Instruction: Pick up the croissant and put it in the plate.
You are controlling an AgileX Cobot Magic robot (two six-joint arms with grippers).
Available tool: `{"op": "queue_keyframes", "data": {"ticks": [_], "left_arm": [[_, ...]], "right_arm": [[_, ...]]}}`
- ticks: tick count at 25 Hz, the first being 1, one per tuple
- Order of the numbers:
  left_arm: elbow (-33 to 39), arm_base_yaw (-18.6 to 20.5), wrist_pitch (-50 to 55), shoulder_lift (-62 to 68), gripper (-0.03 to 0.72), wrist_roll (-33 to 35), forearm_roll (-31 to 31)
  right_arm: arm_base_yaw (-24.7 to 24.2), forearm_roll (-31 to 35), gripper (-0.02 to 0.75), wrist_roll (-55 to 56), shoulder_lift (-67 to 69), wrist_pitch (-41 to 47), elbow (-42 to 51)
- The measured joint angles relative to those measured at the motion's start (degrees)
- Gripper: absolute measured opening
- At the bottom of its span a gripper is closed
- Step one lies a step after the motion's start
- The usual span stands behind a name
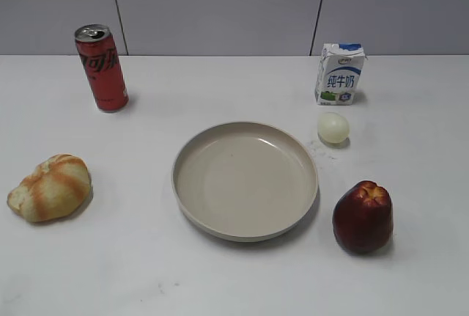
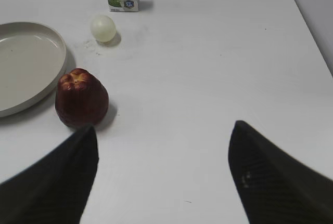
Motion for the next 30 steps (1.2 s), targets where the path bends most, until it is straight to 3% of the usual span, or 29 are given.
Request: {"op": "queue_keyframes", "data": {"ticks": [9,15,19,23,30], "left_arm": [[-5.7,0.0,-5.1,23.7,0.547,0.2,-0.3],[-10.1,0.0,-5.6,44.1,0.677,0.9,-7.5],[-14.0,-0.1,-5.6,58.3,0.685,4.9,-12.1],[-18.8,-0.1,-4.7,70.5,0.677,7.5,-12.9],[-26.7,-6.5,-5.8,84.5,0.671,10.0,-11.8]], "right_arm": [[0.0,0.0,0.588,-0.1,0.0,0.0,0.0],[0.0,0.0,0.588,0.0,0.0,0.0,0.0],[0.0,0.0,0.588,0.0,0.0,0.0,0.0],[0.0,0.0,0.588,0.0,0.0,0.0,0.0],[0.0,0.0,0.588,0.0,0.0,0.0,0.0]]}}
